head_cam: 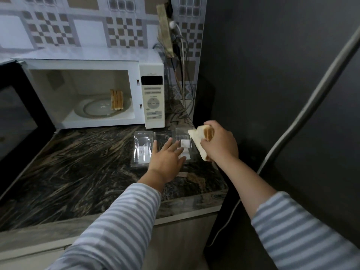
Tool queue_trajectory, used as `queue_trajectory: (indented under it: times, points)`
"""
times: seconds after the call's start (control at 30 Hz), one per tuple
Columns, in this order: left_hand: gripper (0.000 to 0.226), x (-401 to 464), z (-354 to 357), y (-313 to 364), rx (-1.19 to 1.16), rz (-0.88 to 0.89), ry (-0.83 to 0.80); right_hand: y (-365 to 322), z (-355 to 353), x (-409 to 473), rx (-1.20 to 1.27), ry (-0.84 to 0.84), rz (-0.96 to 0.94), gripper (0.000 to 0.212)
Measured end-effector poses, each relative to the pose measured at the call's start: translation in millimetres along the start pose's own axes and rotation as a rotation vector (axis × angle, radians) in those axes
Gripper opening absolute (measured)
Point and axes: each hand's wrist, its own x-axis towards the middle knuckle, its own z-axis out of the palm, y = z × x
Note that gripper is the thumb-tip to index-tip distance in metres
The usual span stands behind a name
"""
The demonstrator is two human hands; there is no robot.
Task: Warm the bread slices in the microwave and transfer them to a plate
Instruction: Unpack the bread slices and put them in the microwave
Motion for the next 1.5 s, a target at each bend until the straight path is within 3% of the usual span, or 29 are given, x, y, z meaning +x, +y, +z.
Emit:
queue_trajectory:
  times: [0.27, 0.53, 0.97, 1.17, 1.27, 1.37, 1.5]
  points:
    - [0.053, -18, -46, -54, 0.003, -0.240, 0.070, -77, 13, 33, -0.060, -0.166, -0.167, 0.042]
    - [0.048, -53, -40, -159, -0.048, -0.457, 0.033, -148, 99, 40, -0.016, -0.277, -0.224, 0.040]
    - [0.060, -30, 8, -320, -0.155, -0.464, -0.103, -254, 260, 102, 0.016, -0.233, -0.202, 0.041]
    - [0.064, -32, 38, -340, -0.133, -0.427, 0.007, -283, 310, 154, -0.065, -0.153, -0.218, 0.043]
    - [0.067, -31, 42, -342, -0.123, -0.422, 0.039, -294, 330, 181, -0.127, -0.036, -0.172, 0.038]
    - [0.068, -30, 42, -344, -0.134, -0.421, 0.043, -298, 340, 193, -0.162, -0.141, -0.179, 0.037]
    - [0.087, -30, 42, -344, -0.152, -0.418, 0.093, -305, 365, 198, -0.047, -0.114, -0.233, 0.045]
